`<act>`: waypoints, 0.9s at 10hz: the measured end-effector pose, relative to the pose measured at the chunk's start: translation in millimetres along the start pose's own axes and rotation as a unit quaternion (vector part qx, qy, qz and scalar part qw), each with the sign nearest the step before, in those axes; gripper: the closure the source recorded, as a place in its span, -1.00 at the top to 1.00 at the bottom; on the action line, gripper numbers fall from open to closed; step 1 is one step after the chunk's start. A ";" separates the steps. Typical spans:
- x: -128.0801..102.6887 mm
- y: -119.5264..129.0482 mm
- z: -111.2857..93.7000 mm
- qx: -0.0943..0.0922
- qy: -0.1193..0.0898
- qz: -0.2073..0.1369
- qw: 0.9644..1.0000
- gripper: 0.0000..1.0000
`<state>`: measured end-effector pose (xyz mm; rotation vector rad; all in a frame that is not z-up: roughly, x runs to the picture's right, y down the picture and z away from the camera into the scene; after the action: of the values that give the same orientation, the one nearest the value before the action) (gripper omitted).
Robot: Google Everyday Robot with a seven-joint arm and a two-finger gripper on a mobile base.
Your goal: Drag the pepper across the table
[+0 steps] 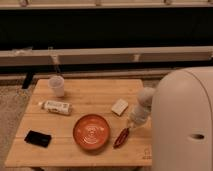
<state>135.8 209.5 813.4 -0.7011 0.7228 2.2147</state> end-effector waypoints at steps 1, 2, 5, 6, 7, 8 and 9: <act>-0.9 2.3 -0.8 -0.001 0.001 -0.003 1.000 -0.82; -2.4 1.8 -1.8 -0.001 0.002 -0.003 1.000 -0.82; -6.3 1.9 -4.0 -0.006 0.004 -0.006 1.000 -0.82; -7.3 3.0 -4.8 -0.008 0.005 -0.007 1.000 -0.82; -8.2 3.3 -5.6 -0.009 0.006 -0.009 1.000 -0.82; -9.4 2.9 -6.7 -0.009 0.007 -0.011 1.000 -0.82; -10.5 3.1 -7.5 -0.011 0.008 -0.013 1.000 -0.82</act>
<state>141.9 198.0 815.9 -0.7348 0.6954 2.1989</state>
